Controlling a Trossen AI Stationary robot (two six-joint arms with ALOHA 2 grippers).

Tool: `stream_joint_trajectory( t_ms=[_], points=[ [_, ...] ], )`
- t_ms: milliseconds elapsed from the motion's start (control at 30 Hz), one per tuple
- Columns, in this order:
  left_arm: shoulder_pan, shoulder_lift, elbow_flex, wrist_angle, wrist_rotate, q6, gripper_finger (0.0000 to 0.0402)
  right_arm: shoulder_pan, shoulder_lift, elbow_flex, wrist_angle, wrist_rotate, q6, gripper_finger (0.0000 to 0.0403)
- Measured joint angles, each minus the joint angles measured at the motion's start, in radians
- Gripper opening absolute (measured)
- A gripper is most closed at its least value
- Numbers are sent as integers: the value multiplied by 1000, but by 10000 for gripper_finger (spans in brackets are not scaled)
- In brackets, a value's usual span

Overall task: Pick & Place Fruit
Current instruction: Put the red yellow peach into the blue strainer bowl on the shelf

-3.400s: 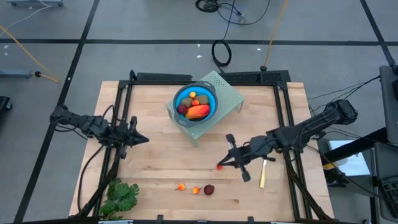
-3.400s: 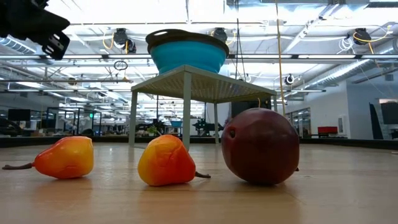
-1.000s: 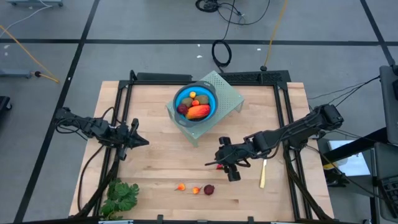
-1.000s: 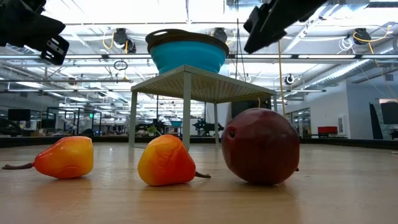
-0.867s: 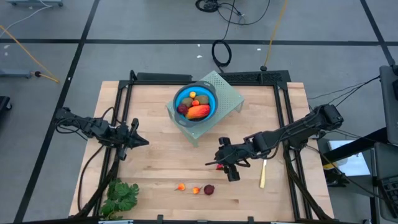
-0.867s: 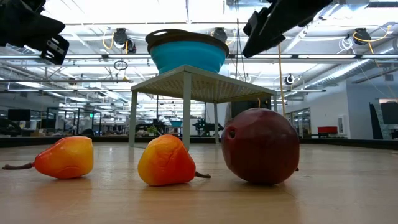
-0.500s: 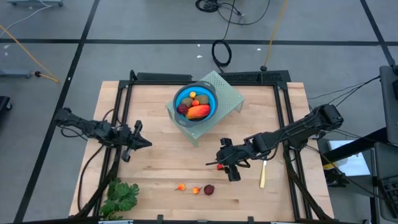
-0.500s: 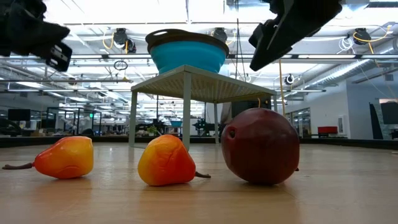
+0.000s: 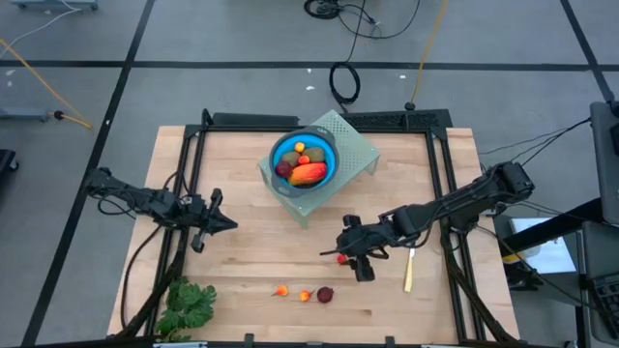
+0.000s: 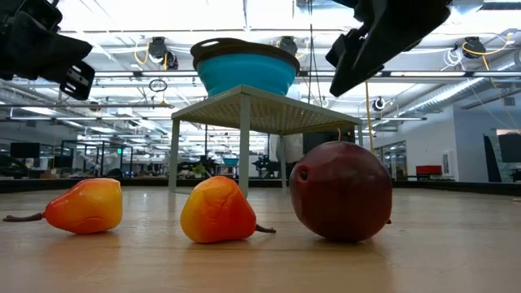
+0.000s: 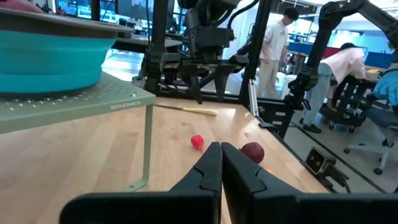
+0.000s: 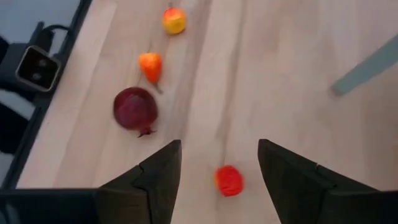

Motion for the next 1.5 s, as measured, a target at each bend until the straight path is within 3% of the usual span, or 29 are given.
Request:
stream_joint_trajectory(
  t_ms=[433,633,933,1233,1500],
  points=[
    [0,0,0,-1,1,-29,7,-2,204,0,20,-41,-2,208],
    [0,0,0,-2,1,-30,19,-4,234,0,18,-41,-4,208],
    [0,1,-1,-35,1,-45,2,-8,243,0,14,-36,-2,208],
    [0,1,0,-42,1,-35,20,-9,262,1,-3,-4,-4,208],
    [0,1,0,-45,1,-38,4,-14,293,2,-16,14,-16,208]
  ],
)
